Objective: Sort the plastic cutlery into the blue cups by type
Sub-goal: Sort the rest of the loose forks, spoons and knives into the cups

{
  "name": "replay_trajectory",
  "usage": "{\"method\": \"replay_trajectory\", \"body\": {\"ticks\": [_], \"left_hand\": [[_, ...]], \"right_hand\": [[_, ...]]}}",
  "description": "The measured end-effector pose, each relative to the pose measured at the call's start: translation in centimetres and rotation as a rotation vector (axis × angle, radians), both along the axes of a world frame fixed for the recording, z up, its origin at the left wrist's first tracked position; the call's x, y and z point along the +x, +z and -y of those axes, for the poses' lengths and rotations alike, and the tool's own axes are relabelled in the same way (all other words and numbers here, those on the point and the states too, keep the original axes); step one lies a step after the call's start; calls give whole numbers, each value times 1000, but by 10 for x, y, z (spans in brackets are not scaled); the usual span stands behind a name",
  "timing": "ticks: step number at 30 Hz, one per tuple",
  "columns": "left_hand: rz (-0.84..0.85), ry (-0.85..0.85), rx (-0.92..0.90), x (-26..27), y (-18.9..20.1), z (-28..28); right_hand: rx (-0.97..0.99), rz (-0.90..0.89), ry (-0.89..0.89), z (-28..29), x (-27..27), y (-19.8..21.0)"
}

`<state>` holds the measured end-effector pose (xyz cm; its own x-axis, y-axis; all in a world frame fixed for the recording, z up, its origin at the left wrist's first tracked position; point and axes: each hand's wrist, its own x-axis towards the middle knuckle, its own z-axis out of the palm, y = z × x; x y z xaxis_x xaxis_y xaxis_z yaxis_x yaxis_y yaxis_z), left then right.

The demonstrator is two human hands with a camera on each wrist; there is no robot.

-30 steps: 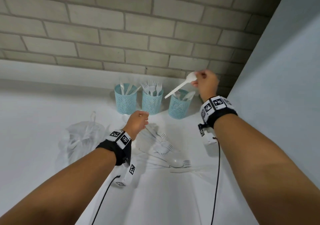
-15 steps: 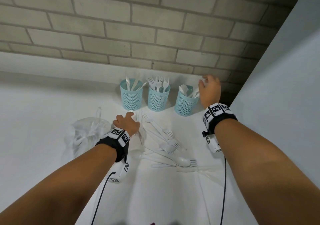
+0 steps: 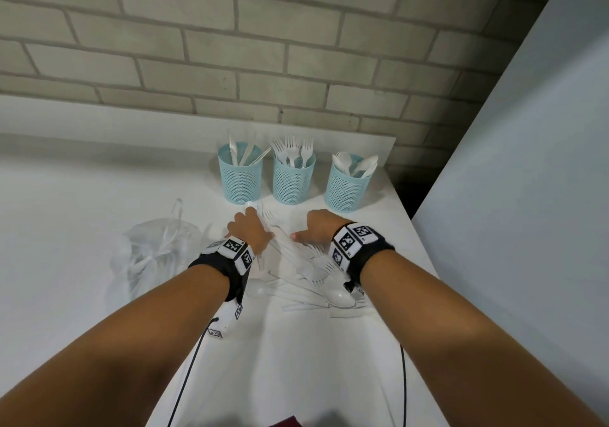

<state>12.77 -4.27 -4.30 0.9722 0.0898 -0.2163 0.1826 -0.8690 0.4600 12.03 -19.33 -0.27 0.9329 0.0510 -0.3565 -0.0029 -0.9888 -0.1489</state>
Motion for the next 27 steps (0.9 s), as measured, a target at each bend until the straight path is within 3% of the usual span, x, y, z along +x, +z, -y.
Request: {"method": "replay_trajectory", "body": {"ticks": [8,20,27], "left_hand": [[-51,22,-59,-1,13,4],[-264,207,-606,-8,17,-3],[-302,274,-804,-10,15,-3]], "right_hand": [[163,14,-152,-24,-7,0],[208,3,-221,-45,-13,-3],[205,43,-123,-48,-16,-5]]}}
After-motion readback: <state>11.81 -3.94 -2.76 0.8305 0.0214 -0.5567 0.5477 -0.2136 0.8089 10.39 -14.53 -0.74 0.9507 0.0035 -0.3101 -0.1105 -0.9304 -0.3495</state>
